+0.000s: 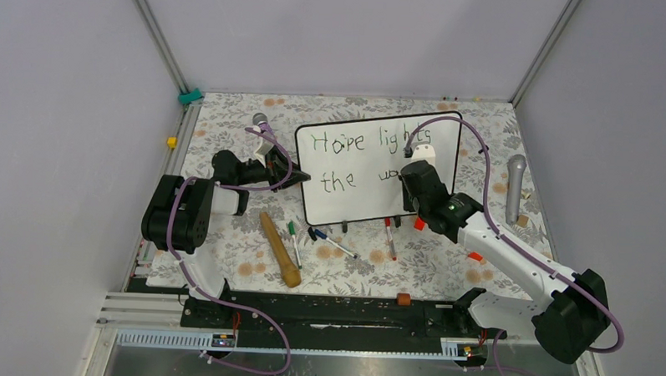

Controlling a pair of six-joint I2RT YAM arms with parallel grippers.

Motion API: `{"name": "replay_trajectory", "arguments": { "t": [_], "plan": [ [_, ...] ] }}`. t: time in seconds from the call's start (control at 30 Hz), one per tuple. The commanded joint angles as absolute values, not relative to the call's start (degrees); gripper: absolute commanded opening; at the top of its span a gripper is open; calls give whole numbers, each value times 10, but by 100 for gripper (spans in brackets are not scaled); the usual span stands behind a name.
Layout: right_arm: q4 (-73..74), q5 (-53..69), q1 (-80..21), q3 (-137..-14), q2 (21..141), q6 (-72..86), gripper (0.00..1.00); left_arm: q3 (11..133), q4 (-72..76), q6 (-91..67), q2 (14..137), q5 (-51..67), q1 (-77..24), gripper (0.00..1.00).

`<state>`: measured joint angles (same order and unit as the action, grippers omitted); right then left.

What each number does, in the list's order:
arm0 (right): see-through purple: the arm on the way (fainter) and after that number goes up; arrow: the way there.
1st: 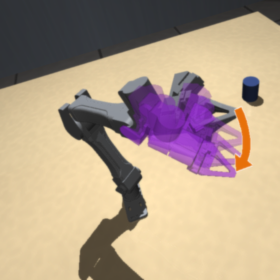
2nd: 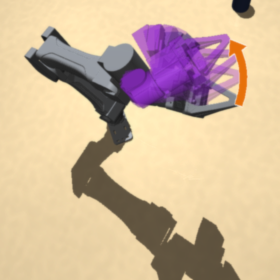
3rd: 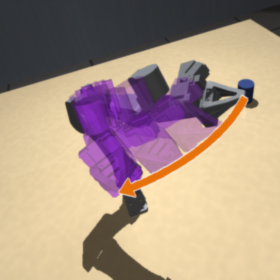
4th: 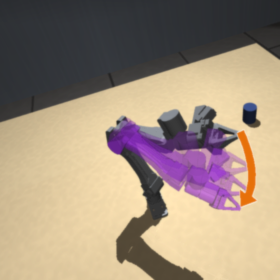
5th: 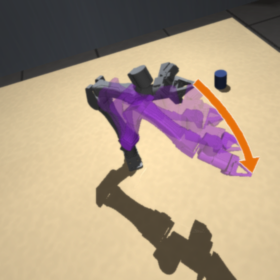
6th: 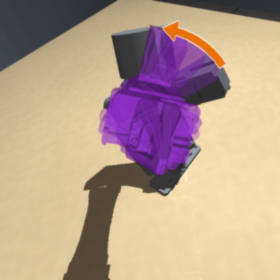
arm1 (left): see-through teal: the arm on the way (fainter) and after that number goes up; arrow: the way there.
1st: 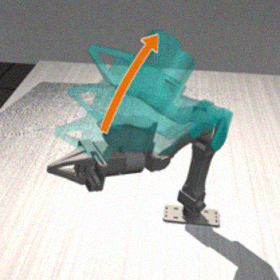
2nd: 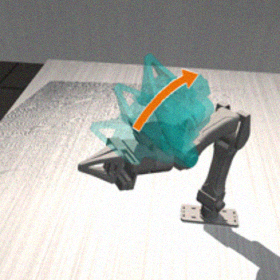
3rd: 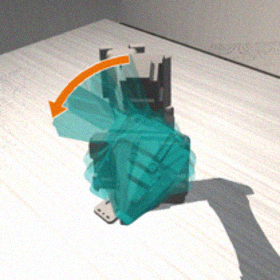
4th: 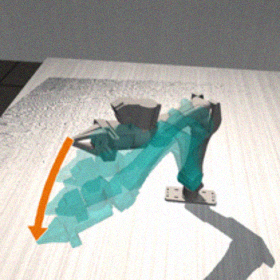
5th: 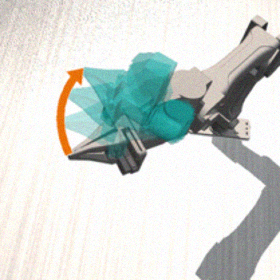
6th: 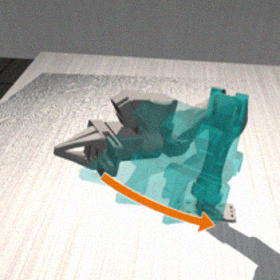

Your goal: Write a sentence on the whiteboard

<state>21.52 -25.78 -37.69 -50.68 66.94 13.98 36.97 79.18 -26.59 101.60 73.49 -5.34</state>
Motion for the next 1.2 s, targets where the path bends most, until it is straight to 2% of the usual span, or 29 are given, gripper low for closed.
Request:
{"name": "replay_trajectory", "arguments": {
  "t": [0.0, 0.23, 0.5, 0.63, 0.87, 1.17],
  "plan": [
    [189, -238, -372, -517, 658, 150, 0, 368, 844, -189, 1011, 745, -52, 0],
    [196, -235, -372, -531, 638, 146, 0, 369, 843, -189, 1011, 744, -52, 0],
    [204, -193, -372, -516, 549, 144, 0, 381, 844, -206, 1020, 744, -51, 0],
    [219, -209, -371, -514, 518, 135, 0, 408, 844, -237, 1039, 755, -48, 0],
    [253, -309, -371, -528, 560, 149, 0, 434, 844, -266, 1056, 759, -44, 0],
    [229, -323, -355, -537, 607, 156, 0, 452, 844, -287, 1070, 764, -42, 0]
  ]
}}
